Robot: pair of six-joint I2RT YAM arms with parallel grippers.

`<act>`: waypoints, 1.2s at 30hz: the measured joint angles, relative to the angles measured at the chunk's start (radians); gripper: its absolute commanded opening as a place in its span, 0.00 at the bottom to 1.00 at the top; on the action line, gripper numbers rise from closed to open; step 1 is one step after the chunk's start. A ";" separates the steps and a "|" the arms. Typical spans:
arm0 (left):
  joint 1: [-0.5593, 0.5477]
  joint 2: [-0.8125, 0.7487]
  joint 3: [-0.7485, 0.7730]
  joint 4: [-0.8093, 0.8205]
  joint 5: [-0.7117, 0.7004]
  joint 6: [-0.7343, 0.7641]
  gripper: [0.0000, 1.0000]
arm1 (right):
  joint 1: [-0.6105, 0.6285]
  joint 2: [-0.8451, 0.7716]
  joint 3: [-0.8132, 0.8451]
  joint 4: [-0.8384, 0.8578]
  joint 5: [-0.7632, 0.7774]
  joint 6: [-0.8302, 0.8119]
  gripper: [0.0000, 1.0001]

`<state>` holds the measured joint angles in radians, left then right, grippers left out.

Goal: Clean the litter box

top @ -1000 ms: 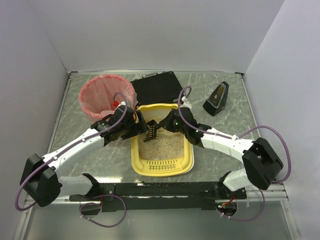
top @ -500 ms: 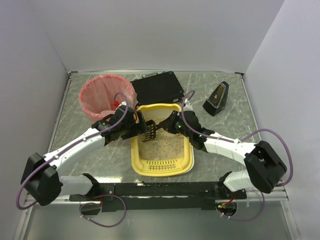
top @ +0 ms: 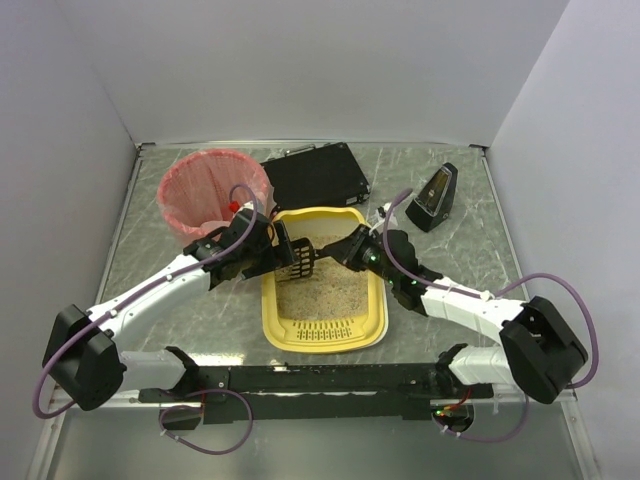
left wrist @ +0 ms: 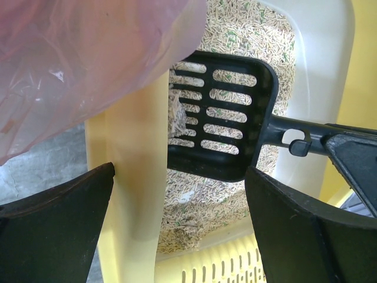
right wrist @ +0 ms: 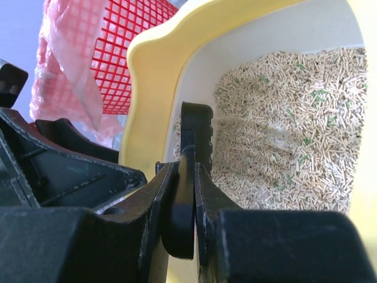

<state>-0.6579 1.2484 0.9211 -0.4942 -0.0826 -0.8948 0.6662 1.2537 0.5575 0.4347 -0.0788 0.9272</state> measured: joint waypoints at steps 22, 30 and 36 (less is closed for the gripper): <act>0.000 0.000 0.014 -0.010 -0.002 0.003 0.97 | -0.082 -0.220 -0.086 -0.023 -0.005 0.017 0.00; 0.000 0.015 0.019 -0.011 -0.001 0.003 0.97 | -0.112 -0.290 -0.128 -0.094 0.002 0.014 0.00; 0.001 0.021 0.019 -0.010 -0.001 0.003 0.97 | -0.121 -0.349 -0.128 -0.126 0.000 0.010 0.00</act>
<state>-0.6567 1.2690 0.9405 -0.5037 -0.0837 -0.8921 0.5449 0.9043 0.4294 0.3088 -0.0792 0.9371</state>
